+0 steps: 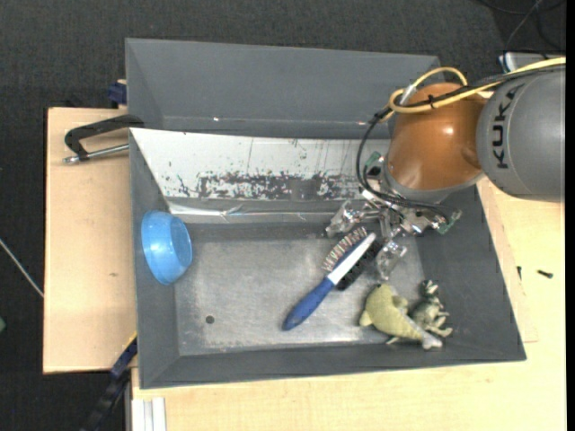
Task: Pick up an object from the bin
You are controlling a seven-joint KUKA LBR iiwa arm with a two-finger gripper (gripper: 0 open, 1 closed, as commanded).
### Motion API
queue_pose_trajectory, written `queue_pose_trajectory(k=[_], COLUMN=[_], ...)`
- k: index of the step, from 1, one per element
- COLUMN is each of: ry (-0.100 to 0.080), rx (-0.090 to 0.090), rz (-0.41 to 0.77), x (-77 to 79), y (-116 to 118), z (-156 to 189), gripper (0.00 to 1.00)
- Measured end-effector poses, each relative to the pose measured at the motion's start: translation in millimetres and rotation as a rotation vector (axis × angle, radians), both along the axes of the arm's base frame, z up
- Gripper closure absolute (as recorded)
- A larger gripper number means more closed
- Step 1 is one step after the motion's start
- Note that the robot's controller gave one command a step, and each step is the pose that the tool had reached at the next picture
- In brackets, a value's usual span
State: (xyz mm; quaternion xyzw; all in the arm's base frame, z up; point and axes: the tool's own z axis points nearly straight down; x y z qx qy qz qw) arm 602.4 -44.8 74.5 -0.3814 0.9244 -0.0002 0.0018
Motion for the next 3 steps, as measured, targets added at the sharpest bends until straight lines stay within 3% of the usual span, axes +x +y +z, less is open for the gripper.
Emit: queue_pose_trajectory(k=[1,2,3], ry=[-0.012,-0.005,-0.008], rx=[0.002,0.001,0.000], rz=[-0.001,-0.004,-0.006], x=[3.3,5.2,7.8], y=[1,1,2], z=[3,20,65], gripper=[1.00,1.00,1.00])
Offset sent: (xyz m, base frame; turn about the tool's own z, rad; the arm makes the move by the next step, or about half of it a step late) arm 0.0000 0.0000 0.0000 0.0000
